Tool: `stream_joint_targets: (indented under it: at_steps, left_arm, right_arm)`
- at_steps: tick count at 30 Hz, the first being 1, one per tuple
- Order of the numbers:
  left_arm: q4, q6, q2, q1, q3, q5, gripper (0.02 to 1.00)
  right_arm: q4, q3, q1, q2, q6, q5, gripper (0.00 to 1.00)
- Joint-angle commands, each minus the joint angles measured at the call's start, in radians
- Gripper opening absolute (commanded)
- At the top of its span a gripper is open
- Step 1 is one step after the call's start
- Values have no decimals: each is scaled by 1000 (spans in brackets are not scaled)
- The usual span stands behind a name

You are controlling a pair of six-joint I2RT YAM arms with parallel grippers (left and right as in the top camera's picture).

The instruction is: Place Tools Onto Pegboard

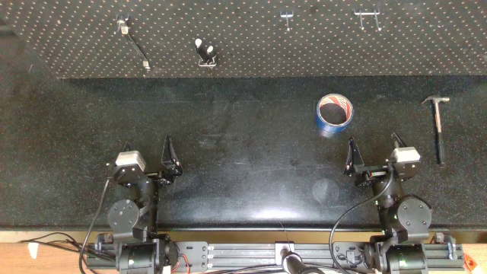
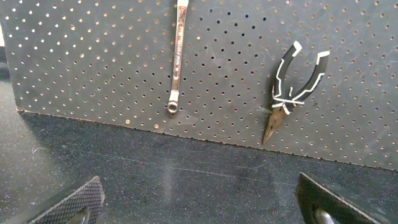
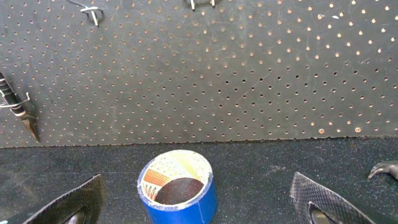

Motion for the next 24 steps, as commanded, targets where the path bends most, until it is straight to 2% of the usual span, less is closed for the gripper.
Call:
stream_joint_targets:
  at_steps: [1,11,15,20,24]
  left_arm:
    - [-9,2,-16,-5,-1,0,996]
    - [-9,2,-16,-5,-1,0,996]
    - [-9,2,-16,-5,-1,0,996]
    - [-9,2,-16,-5,-1,0,996]
    - [-9,2,-16,-5,-1,0,996]
  right_arm:
    - [-3,-5,-2,-9,-18,9,974]
    - [-6,-5,-2,-9,-17,27,974]
    - [30,21,-1,40,42,34,974]
    - [38,277,32,406,73,-72,974]
    - [-2,468,132,768,73,-40,976]
